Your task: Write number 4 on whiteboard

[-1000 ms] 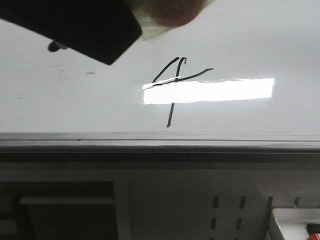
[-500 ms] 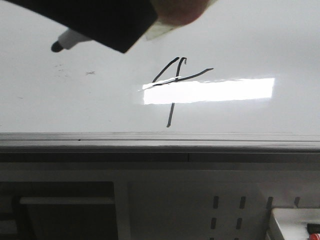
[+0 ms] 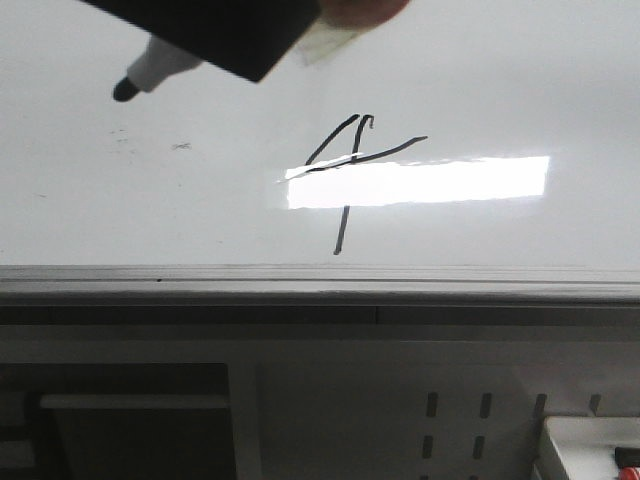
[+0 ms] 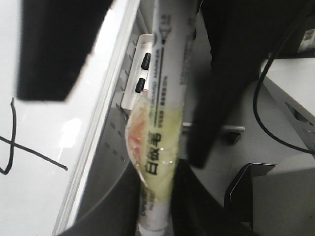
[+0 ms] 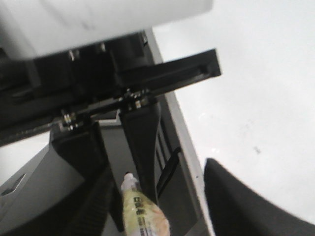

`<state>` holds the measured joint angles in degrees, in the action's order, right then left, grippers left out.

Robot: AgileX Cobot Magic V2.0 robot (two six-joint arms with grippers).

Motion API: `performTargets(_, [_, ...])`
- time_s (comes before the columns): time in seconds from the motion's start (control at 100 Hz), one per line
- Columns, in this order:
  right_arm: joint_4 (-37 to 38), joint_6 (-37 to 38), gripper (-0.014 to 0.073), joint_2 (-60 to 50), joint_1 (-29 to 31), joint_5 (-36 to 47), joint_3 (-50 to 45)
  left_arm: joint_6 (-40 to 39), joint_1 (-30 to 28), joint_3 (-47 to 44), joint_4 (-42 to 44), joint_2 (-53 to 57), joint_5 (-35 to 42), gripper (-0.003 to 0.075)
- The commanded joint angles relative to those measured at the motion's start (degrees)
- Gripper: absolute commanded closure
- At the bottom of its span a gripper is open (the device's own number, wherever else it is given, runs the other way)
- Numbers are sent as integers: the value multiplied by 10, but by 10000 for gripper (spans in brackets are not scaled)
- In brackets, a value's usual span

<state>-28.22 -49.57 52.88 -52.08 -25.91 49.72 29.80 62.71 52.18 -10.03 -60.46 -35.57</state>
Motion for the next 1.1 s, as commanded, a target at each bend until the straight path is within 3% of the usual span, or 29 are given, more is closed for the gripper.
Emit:
performTargets(0.0, [-7, -6, 70, -23, 18, 68, 18, -21, -16, 17, -14, 8, 39, 741])
performTargets(0.1, [-7, -6, 77, -51, 53, 73, 18, -68, -44, 5, -15, 8, 56, 741])
performTargets(0.19, [-7, 0, 155, -77, 86, 69, 18, -86, -66, -19, -24, 8, 94, 741])
performTargets(0.42, [-7, 4, 669, -131, 136, 13, 16, -86, -81, -96, -60, 7, 241, 741])
performTargets(0.92, [-7, 11, 657, -160, 141, -27, 16, -86, -81, -132, -336, -161, 571, 741])
performTargets(1.09, [0, 11, 657, -171, 141, -29, 16, -86, -81, -132, -348, -183, 646, 741])
